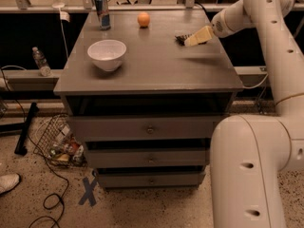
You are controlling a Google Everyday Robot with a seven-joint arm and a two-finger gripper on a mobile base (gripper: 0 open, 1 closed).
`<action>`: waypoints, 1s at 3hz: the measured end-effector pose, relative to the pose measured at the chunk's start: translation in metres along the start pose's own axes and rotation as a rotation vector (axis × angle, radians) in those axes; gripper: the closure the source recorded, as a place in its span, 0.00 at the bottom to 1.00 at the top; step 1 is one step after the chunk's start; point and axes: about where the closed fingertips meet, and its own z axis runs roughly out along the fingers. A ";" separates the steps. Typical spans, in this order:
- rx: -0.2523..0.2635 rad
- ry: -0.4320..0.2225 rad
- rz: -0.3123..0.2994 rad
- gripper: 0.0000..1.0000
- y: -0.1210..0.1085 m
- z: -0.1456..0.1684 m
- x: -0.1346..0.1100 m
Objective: Move rxbar chocolate near white bowl
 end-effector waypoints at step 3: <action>0.021 -0.050 0.083 0.00 -0.011 0.039 0.001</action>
Offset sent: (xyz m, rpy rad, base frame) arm 0.0690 -0.0141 -0.0045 0.0697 -0.0134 -0.0723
